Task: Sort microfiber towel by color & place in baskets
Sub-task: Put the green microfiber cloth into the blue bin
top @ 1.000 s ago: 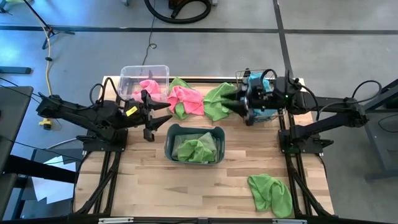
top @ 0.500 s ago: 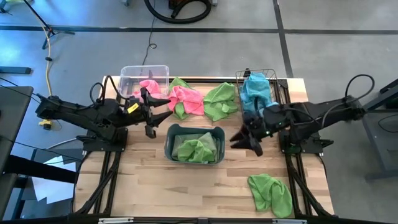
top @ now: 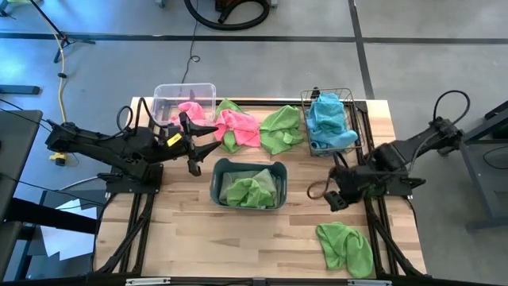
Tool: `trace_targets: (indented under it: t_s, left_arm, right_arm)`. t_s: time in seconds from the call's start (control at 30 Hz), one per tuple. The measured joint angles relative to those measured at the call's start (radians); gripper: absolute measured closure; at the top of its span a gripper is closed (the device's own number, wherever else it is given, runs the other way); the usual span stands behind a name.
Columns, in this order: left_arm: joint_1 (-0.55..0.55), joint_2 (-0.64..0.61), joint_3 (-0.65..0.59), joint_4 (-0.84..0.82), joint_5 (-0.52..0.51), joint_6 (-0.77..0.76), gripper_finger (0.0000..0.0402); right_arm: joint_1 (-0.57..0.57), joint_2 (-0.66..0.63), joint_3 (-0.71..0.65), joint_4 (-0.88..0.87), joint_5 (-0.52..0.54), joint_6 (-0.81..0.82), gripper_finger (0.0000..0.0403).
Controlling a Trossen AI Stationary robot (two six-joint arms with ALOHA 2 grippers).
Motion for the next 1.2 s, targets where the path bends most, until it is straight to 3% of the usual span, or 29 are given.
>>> trace_targets:
  t_s: [0.2,0.5,0.73,0.83,1.0,1.2]
  left_arm:
    - [0.000,0.000,0.000,-0.004,-0.018,-0.005,0.0209]
    - [0.032,0.000,0.000,-0.004,-0.028,-0.089,0.0209]
    - [0.034,0.000,0.000,-0.004,-0.026,-0.100,0.0209]
    - [0.034,0.000,0.000,-0.004,-0.024,-0.122,0.0209]
    - [0.033,0.000,0.000,-0.004,0.014,-0.125,0.0209]
    - [0.034,0.000,0.000,-0.003,0.014,-0.104,0.0209]
  right_arm:
    - [0.133,0.074,0.000,-0.070,0.023,0.145,0.0229]
    - [0.242,0.235,0.000,-0.077,-0.056,0.241,0.0229]
    - [0.331,0.260,-0.008,-0.070,-0.074,0.370,0.0229]
    - [0.375,0.239,-0.071,0.013,-0.075,0.477,0.0229]
    - [0.423,0.208,-0.247,0.343,-0.038,0.608,0.0229]
    - [0.444,0.208,-0.345,0.383,-0.073,0.623,0.0229]
